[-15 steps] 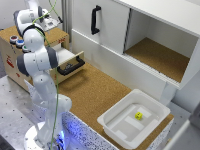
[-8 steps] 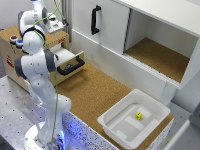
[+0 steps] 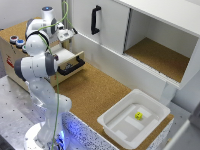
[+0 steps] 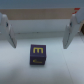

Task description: Lift the purple block

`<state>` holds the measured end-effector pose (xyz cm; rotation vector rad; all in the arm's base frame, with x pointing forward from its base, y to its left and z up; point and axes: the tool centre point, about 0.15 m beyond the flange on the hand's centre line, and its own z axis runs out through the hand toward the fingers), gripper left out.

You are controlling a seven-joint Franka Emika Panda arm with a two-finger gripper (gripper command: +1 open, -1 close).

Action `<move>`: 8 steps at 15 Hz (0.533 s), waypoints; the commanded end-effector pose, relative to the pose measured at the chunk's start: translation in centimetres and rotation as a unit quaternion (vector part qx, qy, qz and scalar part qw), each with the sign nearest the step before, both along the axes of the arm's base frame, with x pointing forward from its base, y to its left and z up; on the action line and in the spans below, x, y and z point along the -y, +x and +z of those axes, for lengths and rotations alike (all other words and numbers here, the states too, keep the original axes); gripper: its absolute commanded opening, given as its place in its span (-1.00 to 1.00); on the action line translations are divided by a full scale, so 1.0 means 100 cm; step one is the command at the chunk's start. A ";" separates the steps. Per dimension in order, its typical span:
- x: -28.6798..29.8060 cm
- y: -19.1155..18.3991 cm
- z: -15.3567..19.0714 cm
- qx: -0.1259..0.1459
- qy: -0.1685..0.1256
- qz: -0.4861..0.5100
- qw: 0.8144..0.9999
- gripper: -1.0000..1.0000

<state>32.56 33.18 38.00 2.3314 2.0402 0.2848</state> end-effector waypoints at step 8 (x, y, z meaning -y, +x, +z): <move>-0.028 0.025 -0.068 0.002 0.003 -0.012 1.000 1.00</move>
